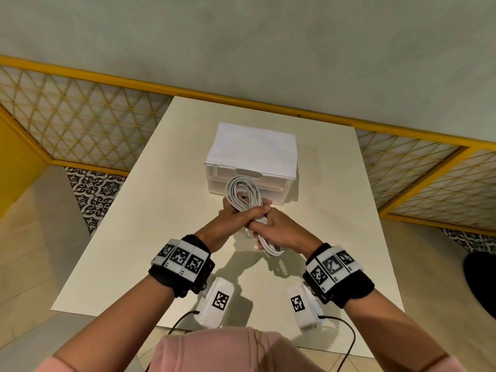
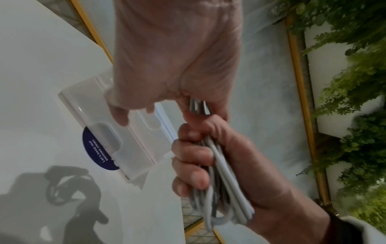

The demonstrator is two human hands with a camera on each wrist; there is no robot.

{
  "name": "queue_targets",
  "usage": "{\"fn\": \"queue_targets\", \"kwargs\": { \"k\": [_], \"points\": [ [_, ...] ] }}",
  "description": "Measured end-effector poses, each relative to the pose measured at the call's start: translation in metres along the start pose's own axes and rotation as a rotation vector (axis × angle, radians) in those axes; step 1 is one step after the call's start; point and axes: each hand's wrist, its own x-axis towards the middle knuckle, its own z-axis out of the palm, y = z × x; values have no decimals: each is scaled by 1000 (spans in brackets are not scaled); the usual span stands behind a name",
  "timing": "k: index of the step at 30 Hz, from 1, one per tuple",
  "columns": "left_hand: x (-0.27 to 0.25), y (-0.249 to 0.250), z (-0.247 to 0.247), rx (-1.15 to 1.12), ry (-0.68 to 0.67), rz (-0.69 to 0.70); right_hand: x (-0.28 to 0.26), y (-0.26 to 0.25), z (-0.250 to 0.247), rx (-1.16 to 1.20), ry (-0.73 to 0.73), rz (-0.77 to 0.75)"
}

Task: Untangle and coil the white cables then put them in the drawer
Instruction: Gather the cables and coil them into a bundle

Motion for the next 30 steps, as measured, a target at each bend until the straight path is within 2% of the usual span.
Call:
{"fn": "queue_targets", "kwargs": {
  "k": [3, 6, 8, 10, 14, 18, 21, 24, 30],
  "points": [
    [1, 0, -1, -39, -58, 18, -1, 1, -1, 16, -43, -1],
    [4, 4, -5, -305, -76, 56, -3, 4, 0, 103, -76, 65],
    [9, 8, -9, -504, -43, 100, -3, 6, 4, 170, -119, 83],
    [12, 13, -7, -590, 3, 148, -3, 6, 8, 221, -161, 70],
    [15, 20, 1, -663, 81, 142, -2, 3, 9, 233, -216, 74],
    [21, 17, 8, -622, 231, 138, -1, 2, 12, 100, -245, 93],
    [24, 14, 8, -624, 369, 124, -1, 0, 15, 41, -204, 102],
    [26, 12, 7, -661, 478, 93, -2, 0, 21, -87, -105, 65],
    [30, 9, 7, -665, 544, 80, 1, 12, 35, -388, 136, -39]
  ]
}}
